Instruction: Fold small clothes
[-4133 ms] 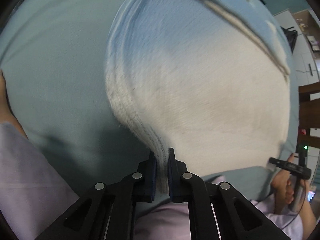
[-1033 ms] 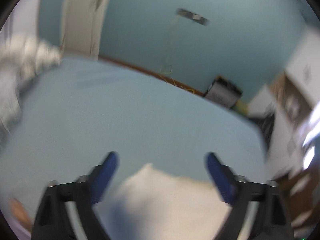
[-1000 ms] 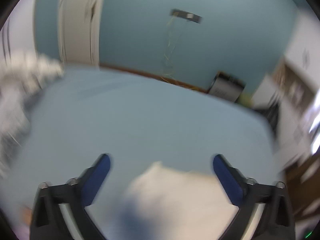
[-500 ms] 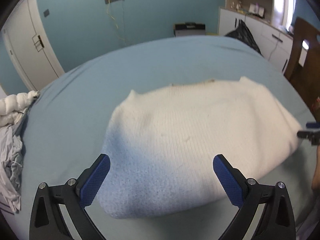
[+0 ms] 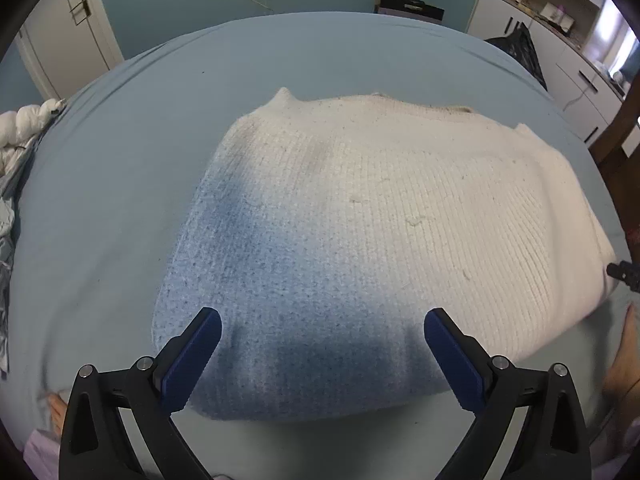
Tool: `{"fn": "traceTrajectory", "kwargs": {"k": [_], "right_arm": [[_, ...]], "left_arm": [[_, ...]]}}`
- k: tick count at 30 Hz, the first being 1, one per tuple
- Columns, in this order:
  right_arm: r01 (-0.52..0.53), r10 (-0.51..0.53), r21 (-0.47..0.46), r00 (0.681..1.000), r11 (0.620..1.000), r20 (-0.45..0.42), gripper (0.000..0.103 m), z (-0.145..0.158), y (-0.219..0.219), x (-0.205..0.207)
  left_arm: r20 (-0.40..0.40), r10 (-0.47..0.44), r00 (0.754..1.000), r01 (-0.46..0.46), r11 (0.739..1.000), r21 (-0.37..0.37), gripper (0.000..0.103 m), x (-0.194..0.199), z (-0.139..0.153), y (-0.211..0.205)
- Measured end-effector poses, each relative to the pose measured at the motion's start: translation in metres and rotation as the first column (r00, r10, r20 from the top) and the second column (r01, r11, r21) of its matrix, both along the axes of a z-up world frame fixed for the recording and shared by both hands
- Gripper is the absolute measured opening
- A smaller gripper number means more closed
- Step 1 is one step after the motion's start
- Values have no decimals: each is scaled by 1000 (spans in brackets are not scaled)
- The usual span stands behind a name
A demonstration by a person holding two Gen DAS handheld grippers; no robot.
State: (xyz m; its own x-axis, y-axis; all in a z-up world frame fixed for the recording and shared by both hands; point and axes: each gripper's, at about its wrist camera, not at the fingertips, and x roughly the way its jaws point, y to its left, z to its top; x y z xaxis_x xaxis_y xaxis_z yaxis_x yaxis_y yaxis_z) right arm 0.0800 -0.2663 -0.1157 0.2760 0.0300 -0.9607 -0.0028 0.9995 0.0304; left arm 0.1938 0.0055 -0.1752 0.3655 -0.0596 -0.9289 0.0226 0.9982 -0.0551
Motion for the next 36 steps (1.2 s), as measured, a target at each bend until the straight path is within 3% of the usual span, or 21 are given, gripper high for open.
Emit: {"fn": "traceTrajectory", "kwargs": {"k": [26,32,36], "right_arm": [[155,-156,121,988,980,-4,81,1,-32,16],[160,-156,62,985,985,-67,81,-18,-36,22],[161,-157,52,985,986,-66,81,-36,-43,27]], "left_arm": [[-20,118,993,-118,992,-47,102,6,2,29],[-61,89,994,-91,996,-25,102,6,-10,23],[-142,94,985,-89,995,38,102,8,-35,24]]}}
